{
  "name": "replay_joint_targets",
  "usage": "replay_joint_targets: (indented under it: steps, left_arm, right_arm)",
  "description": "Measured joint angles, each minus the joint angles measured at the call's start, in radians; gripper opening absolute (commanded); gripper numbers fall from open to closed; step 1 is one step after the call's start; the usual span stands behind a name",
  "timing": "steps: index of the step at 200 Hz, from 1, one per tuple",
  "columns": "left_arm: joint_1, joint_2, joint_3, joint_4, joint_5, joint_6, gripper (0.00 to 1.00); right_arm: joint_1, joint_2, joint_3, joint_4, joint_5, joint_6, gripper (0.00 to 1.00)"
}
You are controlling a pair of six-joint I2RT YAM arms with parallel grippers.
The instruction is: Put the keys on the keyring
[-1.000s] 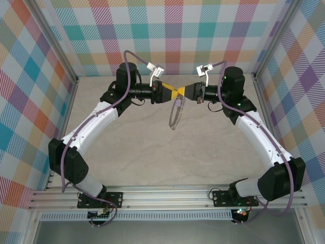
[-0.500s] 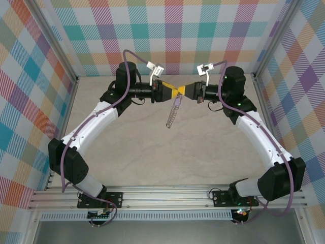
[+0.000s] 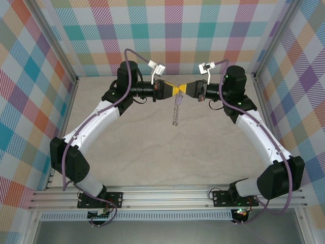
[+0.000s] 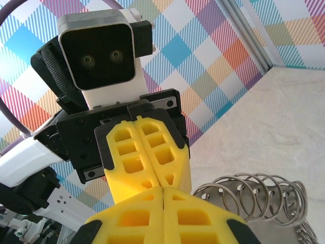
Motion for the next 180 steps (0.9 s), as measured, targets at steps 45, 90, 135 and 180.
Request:
replay_joint_targets:
  steps: [45,90,135,180]
  left_arm:
    - [-0.015,0.000,-0.006,0.078,-0.040,-0.057,0.00]
    - [-0.019,0.000,-0.028,0.165,-0.054,-0.117,0.00]
    - [-0.019,0.000,-0.042,0.208,-0.053,-0.159,0.00]
    - [-0.020,-0.004,-0.042,0.230,-0.043,-0.172,0.00]
  right_arm:
    - [-0.024,-0.043,-0.002,-0.035,0.046,0.005,0.38]
    - [-0.073,-0.235,-0.111,-0.023,0.122,0.025,0.45]
    - [-0.072,-0.307,-0.305,0.046,0.175,0.048,0.57]
    - [-0.064,-0.293,-0.377,0.102,0.180,0.056,0.61]
